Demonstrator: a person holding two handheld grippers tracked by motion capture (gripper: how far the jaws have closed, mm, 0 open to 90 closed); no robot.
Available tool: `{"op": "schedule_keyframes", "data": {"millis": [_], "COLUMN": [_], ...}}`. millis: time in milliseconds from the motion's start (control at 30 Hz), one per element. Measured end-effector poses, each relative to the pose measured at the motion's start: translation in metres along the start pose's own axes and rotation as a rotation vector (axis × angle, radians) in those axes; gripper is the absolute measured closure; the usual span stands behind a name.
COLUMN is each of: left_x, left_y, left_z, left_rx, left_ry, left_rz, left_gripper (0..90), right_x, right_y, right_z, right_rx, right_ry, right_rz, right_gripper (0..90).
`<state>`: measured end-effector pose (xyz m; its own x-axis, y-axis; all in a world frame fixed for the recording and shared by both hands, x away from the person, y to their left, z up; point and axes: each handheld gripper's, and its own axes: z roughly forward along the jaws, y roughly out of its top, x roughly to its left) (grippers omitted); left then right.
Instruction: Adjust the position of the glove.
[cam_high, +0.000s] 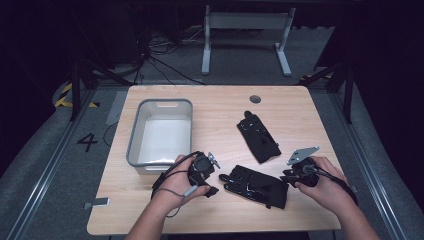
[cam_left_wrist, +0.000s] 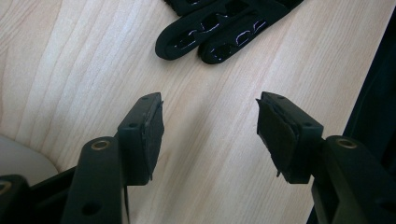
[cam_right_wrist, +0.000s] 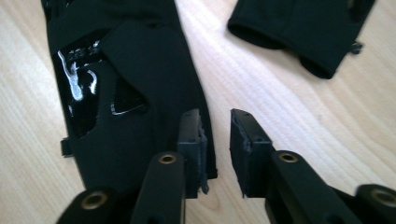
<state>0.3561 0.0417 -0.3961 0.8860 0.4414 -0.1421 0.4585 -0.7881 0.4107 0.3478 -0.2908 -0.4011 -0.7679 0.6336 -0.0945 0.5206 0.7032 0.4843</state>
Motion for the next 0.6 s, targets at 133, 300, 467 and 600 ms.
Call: {"op": "schedule_keyframes", "data": {"millis": [133, 300, 467, 600], "left_x": [0.001, 0.003, 0.009, 0.015], "left_y": [0.002, 0.003, 0.007, 0.012], "left_z": [0.001, 0.003, 0.01, 0.021], "left_rx": [-0.005, -0.019, -0.075, -0.128], "left_ry": [0.002, 0.019, 0.01, 0.02], "left_rz": [0.004, 0.011, 0.073, 0.057], "left_gripper": [41.9, 42.9, 61.1, 61.7], "right_x": [-0.001, -0.004, -0.006, -0.008], "right_y": [-0.002, -0.005, -0.01, -0.015], "right_z": [-0.005, -0.012, -0.015, -0.011], "right_rx": [-0.019, -0.042, -0.05, -0.034], "right_ry": [-0.002, 0.003, 0.043, 0.058], "right_rz": [0.015, 0.063, 0.092, 0.122], "right_gripper": [72.7, 72.4, 73.7, 73.8]}}
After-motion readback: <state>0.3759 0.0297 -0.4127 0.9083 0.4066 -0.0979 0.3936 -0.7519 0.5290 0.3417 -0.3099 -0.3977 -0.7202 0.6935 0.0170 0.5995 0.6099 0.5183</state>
